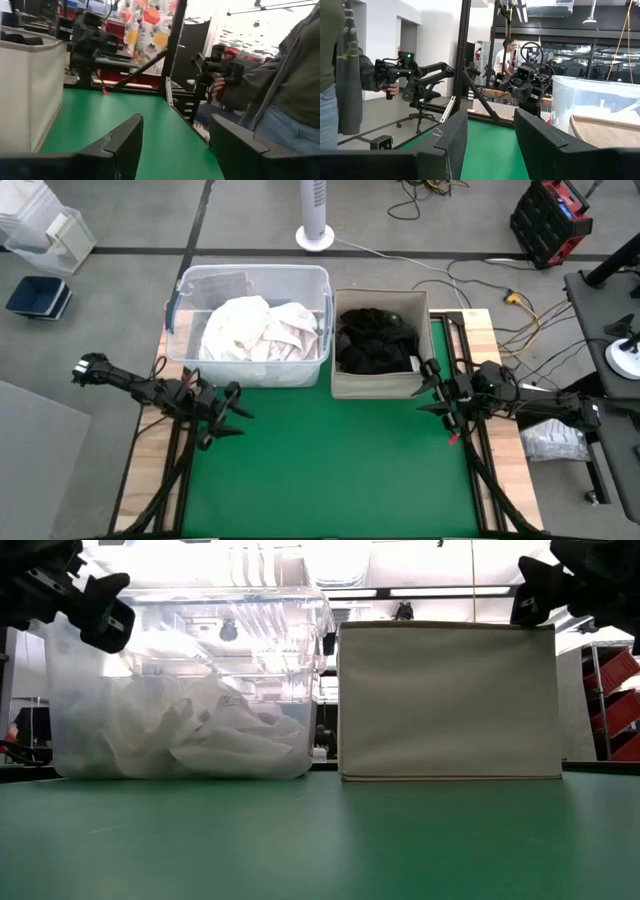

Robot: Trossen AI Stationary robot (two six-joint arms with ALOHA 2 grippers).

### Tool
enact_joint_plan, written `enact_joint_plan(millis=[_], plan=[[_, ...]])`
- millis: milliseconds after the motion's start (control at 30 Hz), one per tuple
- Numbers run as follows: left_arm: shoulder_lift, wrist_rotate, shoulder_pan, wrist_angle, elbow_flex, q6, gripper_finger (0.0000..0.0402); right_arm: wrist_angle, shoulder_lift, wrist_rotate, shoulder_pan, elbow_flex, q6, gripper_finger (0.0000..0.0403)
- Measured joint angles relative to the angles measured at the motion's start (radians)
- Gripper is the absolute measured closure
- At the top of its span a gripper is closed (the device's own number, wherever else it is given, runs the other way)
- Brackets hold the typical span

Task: Sort clothes
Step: Return to Home Position

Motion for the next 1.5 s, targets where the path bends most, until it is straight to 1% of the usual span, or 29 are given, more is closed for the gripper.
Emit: enact_joint_plan(millis=[200,400,467,533,633,767,1000,1233,1500], plan=[[0.000,-0.003,0.000,0.004,0.000,0.000,0.0197,-0.001,0.000,0.000,0.000,0.000,-0.011,0.0257],[0.000,-0.003,0.000,0.005,0.000,0.002,0.0197,-0.018,0.001,-0.001,0.000,0.000,-0.153,0.0264],[0.000,-0.003,0.000,0.006,0.000,0.002,0.0197,-0.016,0.002,-0.001,0.000,0.000,-0.177,0.0266],[0.000,-0.003,0.000,0.007,0.000,0.002,0.0197,-0.015,0.002,0.000,0.000,0.000,-0.173,0.0268],[0.000,-0.003,0.000,0.007,0.000,0.004,0.0197,-0.006,0.002,0.000,0.000,0.000,-0.125,0.0271],[0.001,-0.003,0.000,0.007,0.000,0.004,0.0197,0.000,0.001,0.000,0.000,0.000,-0.084,0.0267],[0.001,-0.003,0.000,0.007,0.000,0.004,0.0197,-0.007,0.001,0.000,0.000,0.000,-0.131,0.0253],[0.001,-0.003,0.000,0.007,0.000,0.005,0.0197,0.000,0.001,0.001,0.000,0.000,-0.090,0.0245],[0.001,-0.003,0.000,0.007,0.000,0.005,0.0197,-0.002,0.001,0.001,0.000,0.000,-0.103,0.0258]])
